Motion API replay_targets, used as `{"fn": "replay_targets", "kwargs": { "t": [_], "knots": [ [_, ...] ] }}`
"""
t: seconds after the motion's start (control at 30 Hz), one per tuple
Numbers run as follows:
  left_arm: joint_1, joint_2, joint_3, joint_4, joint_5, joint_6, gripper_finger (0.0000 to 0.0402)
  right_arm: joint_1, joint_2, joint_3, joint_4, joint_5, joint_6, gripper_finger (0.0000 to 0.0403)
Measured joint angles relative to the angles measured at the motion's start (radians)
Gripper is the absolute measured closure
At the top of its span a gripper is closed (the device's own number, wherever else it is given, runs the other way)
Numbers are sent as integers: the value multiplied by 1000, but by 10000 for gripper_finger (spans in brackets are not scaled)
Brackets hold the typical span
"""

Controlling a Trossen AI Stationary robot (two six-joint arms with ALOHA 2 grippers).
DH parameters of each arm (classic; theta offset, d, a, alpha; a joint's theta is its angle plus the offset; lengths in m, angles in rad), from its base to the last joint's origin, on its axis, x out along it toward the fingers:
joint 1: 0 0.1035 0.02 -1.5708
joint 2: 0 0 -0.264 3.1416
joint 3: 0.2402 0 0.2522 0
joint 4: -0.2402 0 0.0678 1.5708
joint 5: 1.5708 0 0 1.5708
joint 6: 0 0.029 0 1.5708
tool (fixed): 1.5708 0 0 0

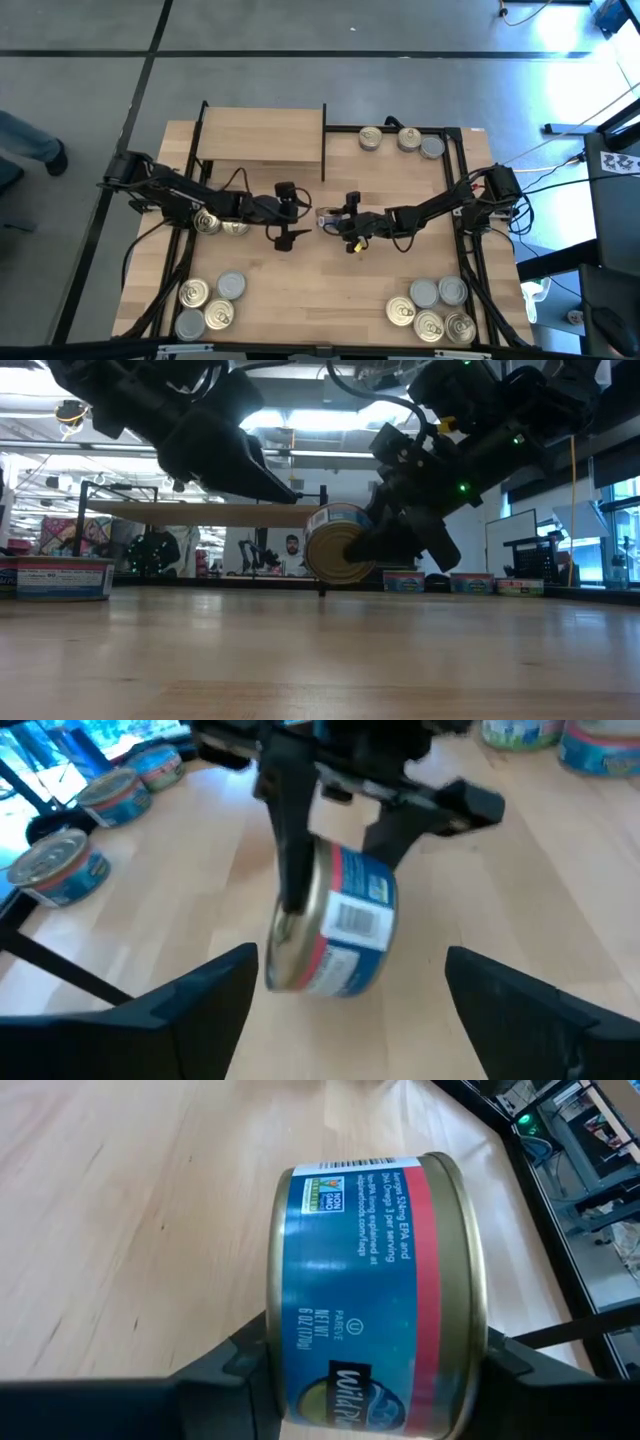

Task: Stack canned seafood by type on shelf
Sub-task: Put the blue tuna can on the shelf

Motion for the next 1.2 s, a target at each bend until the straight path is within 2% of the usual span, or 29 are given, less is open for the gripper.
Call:
{"fn": "replay_targets", "kwargs": {
  "t": [0.27, 0.53, 0.73, 0.83, 1.03, 1.2],
  "knots": [
    [-25, 55, 0, 107, -59, 84, 91, 0, -2, 0, 36, -10, 33, 213],
    [-17, 86, 0, 123, -58, 112, 91, 0, -2, 0, 117, -88, 78, 213],
    [-19, 93, 0, 172, -58, 131, 96, 0, -2, 2, 156, -88, 127, 213],
    [-18, 93, 0, 175, -56, 145, 120, 0, -2, 2, 159, -88, 131, 213],
    [-18, 93, 0, 170, -15, 179, 209, 0, -2, 8, 174, -112, 151, 213],
    [-18, 93, 0, 170, -8, 177, 214, 1, -1, 13, 164, -126, 178, 203]
  ]
}}
